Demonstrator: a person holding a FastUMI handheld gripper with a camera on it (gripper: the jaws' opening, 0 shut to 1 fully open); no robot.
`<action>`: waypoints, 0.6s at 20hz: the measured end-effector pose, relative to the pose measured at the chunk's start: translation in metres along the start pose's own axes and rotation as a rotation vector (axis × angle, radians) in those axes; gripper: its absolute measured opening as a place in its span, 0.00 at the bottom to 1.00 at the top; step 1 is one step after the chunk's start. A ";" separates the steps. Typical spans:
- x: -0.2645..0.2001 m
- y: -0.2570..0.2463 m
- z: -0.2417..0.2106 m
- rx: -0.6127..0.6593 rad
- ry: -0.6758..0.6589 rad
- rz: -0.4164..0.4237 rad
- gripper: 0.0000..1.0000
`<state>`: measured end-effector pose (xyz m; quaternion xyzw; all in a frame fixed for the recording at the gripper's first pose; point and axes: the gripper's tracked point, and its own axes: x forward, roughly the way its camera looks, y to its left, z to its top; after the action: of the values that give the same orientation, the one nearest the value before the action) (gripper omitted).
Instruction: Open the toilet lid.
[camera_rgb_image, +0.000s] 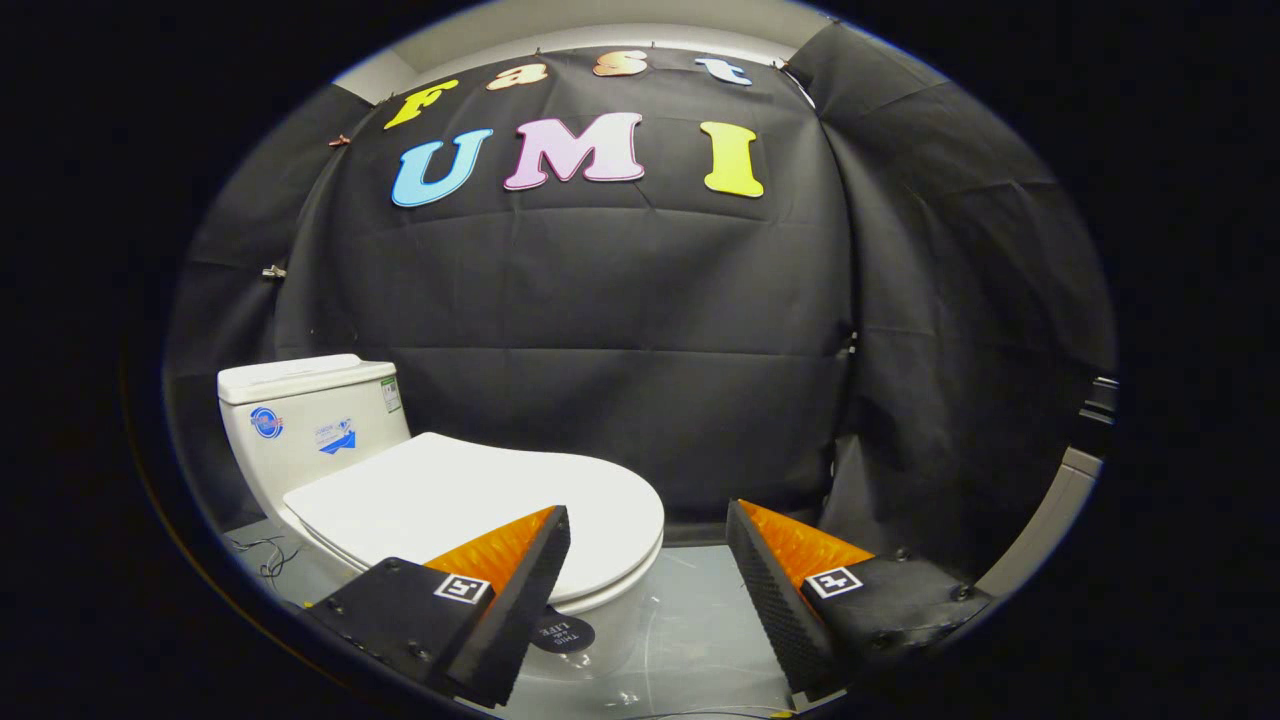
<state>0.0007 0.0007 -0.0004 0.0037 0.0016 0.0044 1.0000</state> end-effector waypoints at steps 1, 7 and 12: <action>0.000 0.000 0.000 0.001 0.001 -0.001 0.98; 0.000 -0.001 0.000 0.003 0.003 -0.004 0.98; 0.000 0.000 -0.001 0.003 0.006 -0.001 0.98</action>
<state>0.0009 0.0003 -0.0019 0.0050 0.0047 0.0038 1.0000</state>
